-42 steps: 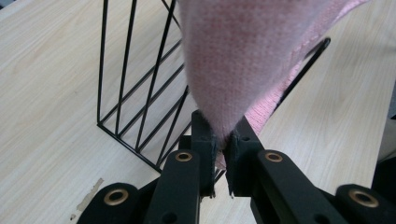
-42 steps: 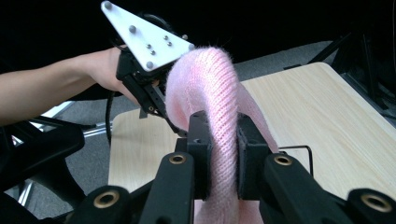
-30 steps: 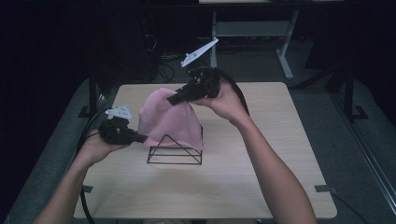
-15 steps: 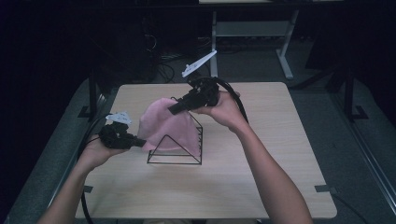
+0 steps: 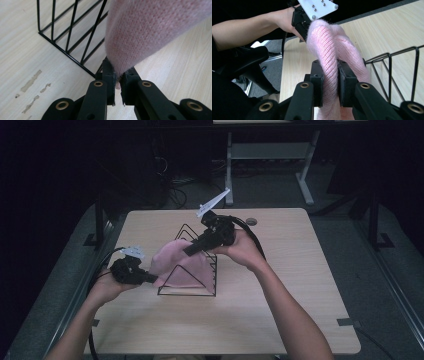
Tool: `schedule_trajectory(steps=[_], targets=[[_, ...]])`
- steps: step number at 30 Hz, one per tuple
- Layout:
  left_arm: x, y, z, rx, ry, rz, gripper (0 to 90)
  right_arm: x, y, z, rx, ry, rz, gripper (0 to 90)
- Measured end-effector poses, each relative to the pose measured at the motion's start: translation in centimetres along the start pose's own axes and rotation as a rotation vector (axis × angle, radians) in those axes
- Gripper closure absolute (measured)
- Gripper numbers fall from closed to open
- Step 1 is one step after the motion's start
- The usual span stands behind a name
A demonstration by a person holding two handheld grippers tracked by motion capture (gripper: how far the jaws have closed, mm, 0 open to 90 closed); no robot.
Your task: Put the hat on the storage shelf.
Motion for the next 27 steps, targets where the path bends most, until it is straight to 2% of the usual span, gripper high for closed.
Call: schedule_trajectory(steps=[1, 3, 5, 10, 18, 20, 27], targets=[[0.1, -0.1, 0.1, 0.006, -0.001, 0.010, 83.4, 0.0, -0.2, 0.1, 0.006, 0.005, 0.007, 76.5], [0.0, -0.2, 0.3, 0.007, -0.002, 0.000, 83.3, -0.1, -0.3, 0.2, 0.006, 0.008, 0.008, 76.5], [0.3, -0.4, 0.7, 0.023, 0.003, 0.012, 83.3, -0.2, -0.8, 0.6, 0.015, 0.022, 0.014, 76.5], [0.4, -0.7, 1.1, 0.048, 0.008, 0.011, 83.3, -0.2, -1.3, 1.1, 0.022, 0.028, 0.020, 75.5], [0.5, -1.1, 1.8, 0.098, 0.030, 0.048, 83.3, -0.1, -2.1, 1.4, 0.021, 0.027, 0.036, 73.2], [0.5, -1.1, 1.8, 0.096, 0.034, 0.048, 83.3, -0.2, -2.2, 1.5, 0.019, 0.019, 0.022, 73.7], [0.7, -1.8, 2.3, 0.095, 0.034, 0.028, 83.4, 0.1, -2.7, 1.9, 0.030, 0.015, 0.024, 73.8]])
Point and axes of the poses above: each handheld gripper's, and its own axes: z roughly forward along the jaws, y roughly out of its top, x roughly to its left, the point moved 8 cm from there along z, roughly forward along the jaws, and after that the axes turned 4 degrees about -y, right-handed, at the moved point
